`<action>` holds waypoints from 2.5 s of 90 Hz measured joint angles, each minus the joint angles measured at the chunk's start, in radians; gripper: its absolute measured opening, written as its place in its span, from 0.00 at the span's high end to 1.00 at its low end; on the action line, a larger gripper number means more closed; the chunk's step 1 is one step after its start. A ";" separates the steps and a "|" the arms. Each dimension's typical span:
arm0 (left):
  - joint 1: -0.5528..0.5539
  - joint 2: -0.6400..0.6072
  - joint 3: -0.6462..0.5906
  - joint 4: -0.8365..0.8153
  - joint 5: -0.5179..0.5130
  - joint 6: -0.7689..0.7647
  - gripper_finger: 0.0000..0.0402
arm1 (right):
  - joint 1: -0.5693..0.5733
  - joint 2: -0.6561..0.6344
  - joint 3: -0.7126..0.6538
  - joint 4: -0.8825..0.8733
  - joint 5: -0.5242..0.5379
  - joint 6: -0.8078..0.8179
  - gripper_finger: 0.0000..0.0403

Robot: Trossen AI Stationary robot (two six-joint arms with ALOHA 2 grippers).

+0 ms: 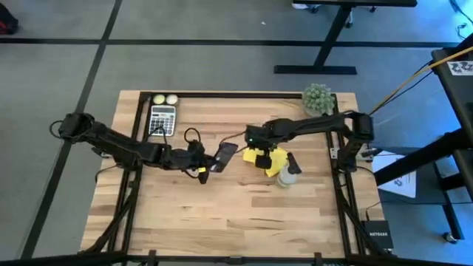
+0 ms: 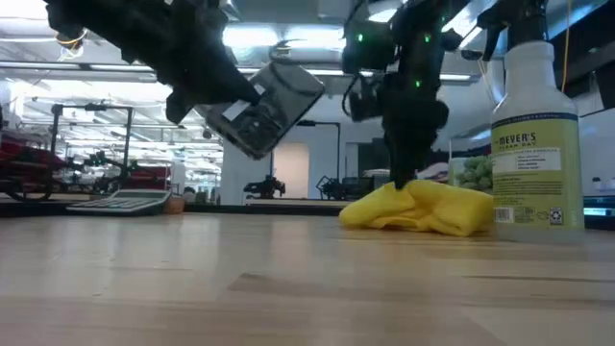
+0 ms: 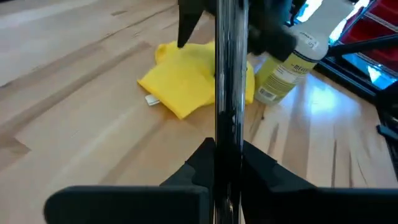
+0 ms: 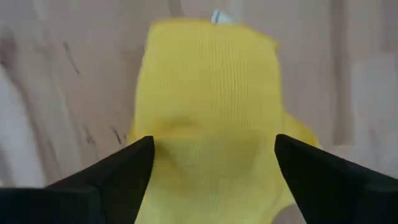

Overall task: Apply microfiber cloth
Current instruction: Wipe the back of the black cellphone with a yellow microfiber towel

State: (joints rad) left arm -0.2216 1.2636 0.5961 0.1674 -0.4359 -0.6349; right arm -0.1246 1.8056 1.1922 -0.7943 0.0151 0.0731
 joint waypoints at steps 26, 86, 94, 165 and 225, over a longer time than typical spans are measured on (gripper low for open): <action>-0.043 0.003 0.000 -0.055 -0.088 -0.081 0.95 | 0.023 0.007 -0.145 0.168 -0.038 0.035 0.67; -0.146 0.003 0.000 0.186 -0.489 -0.090 0.95 | 0.263 -0.275 0.021 0.428 0.303 -0.143 0.97; -0.136 0.003 0.000 0.289 -0.430 -0.004 0.95 | 0.297 -0.281 0.021 0.571 0.396 -0.207 0.97; -0.045 0.006 0.035 0.425 -0.199 0.198 0.95 | 0.347 -0.155 0.024 0.798 0.507 -0.217 0.96; -0.051 -0.003 0.045 0.513 -0.233 0.220 0.95 | 0.401 -0.166 0.045 0.700 0.504 -0.205 0.96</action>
State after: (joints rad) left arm -0.2726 1.2602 0.6407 0.6800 -0.6689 -0.4150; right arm 0.2761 1.6392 1.2374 -0.0941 0.5192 -0.1315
